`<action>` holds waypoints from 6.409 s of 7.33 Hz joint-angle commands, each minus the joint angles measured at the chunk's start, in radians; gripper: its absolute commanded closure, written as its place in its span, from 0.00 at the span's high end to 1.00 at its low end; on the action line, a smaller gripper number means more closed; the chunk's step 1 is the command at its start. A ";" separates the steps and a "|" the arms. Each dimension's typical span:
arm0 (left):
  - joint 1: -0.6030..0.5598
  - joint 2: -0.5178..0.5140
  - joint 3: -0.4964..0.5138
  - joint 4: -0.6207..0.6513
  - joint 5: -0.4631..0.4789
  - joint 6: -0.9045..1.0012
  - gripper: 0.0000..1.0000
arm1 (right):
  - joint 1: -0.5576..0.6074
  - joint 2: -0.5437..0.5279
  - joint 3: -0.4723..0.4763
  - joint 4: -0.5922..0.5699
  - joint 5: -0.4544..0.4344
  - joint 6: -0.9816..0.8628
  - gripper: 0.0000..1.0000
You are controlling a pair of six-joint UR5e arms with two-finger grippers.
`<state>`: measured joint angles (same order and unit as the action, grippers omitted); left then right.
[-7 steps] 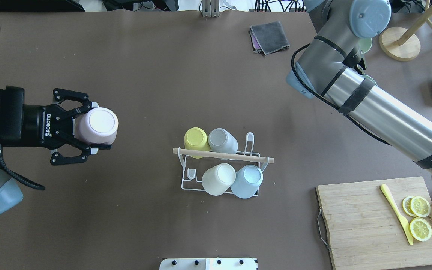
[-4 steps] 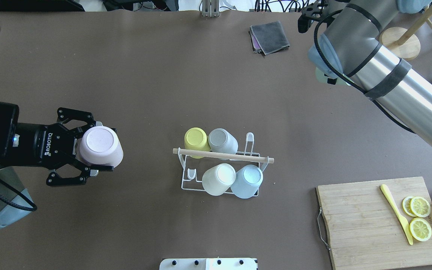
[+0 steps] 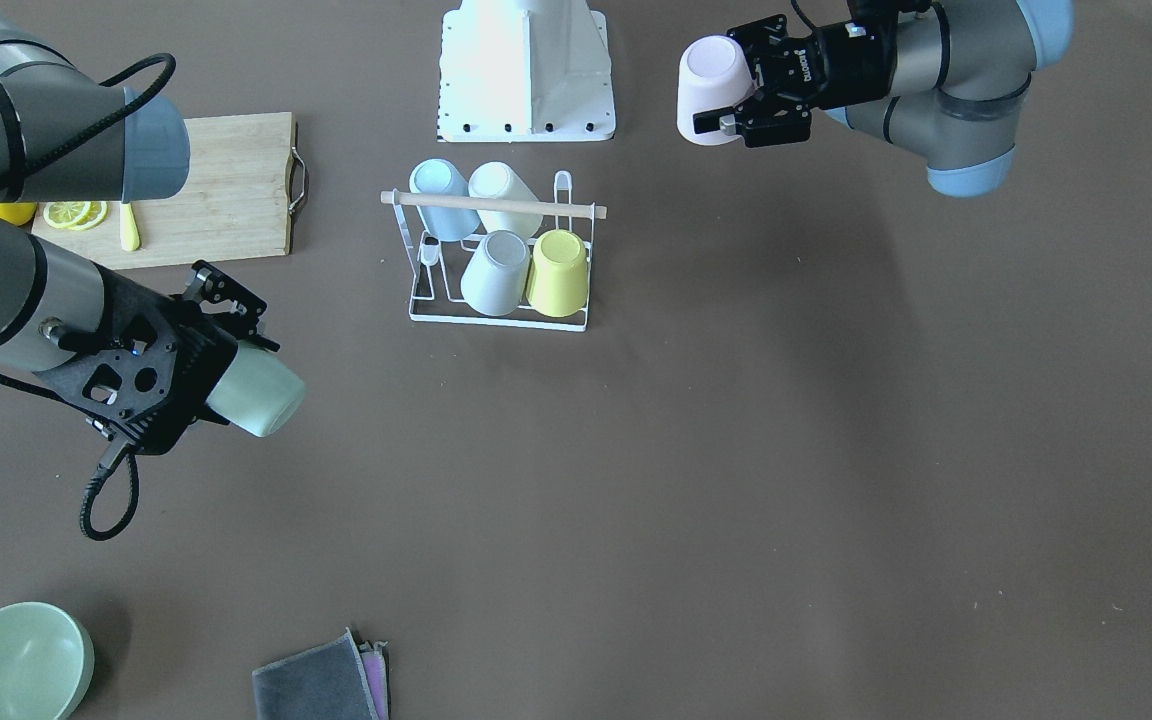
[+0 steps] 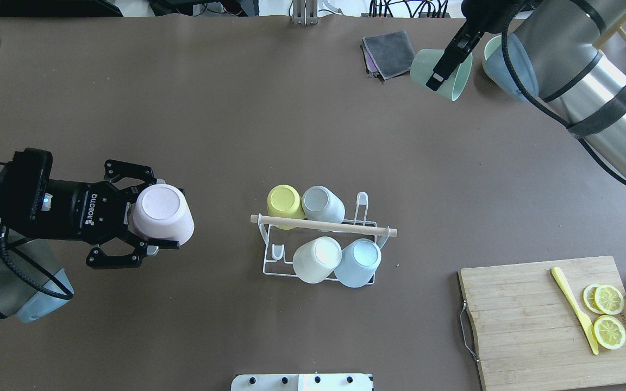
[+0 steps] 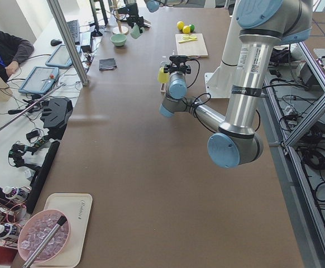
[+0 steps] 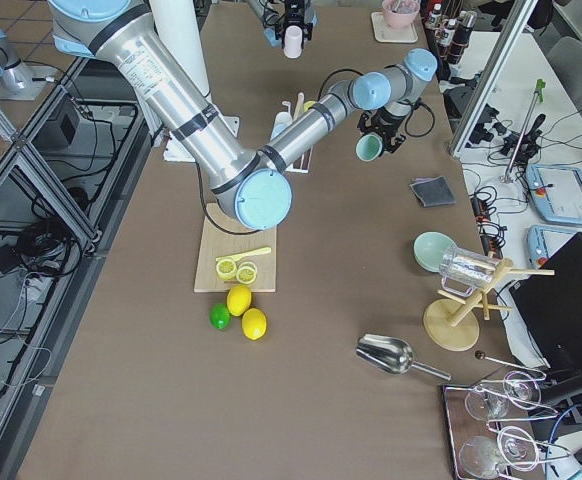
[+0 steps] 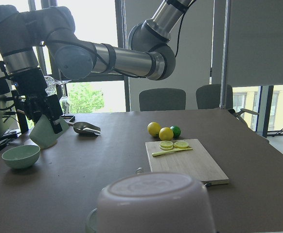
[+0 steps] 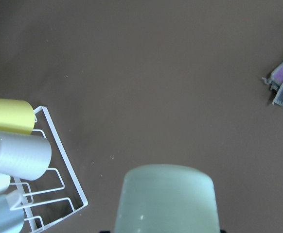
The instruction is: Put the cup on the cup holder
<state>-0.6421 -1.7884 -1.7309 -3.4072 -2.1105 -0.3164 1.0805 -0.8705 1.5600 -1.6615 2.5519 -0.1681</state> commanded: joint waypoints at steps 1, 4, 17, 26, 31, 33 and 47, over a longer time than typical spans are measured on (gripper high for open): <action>0.097 -0.038 0.020 -0.062 0.059 0.002 0.48 | 0.001 -0.073 -0.020 0.400 0.065 0.131 0.00; 0.131 -0.152 0.114 -0.086 0.099 0.032 0.48 | -0.005 -0.091 -0.029 0.650 0.085 0.205 0.00; 0.232 -0.264 0.310 -0.073 0.270 0.361 0.48 | -0.164 -0.162 -0.296 1.456 -0.357 0.501 0.00; 0.246 -0.258 0.327 -0.069 0.274 0.364 0.50 | -0.464 -0.271 -0.199 1.985 -0.622 0.746 0.00; 0.246 -0.261 0.327 -0.073 0.313 0.359 0.98 | -0.484 -0.280 -0.207 1.994 -0.622 0.737 0.00; 0.245 -0.259 0.320 -0.075 0.313 0.356 0.98 | -0.488 -0.291 -0.204 2.002 -0.622 0.737 0.00; -0.005 -0.054 -0.117 1.326 0.671 0.496 0.98 | -0.478 -0.412 -0.095 2.004 -0.561 0.722 1.00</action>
<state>-0.6501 -1.8409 -1.8391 -2.2231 -1.5407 0.1735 0.5815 -1.2519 1.4381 0.3453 1.9534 0.5531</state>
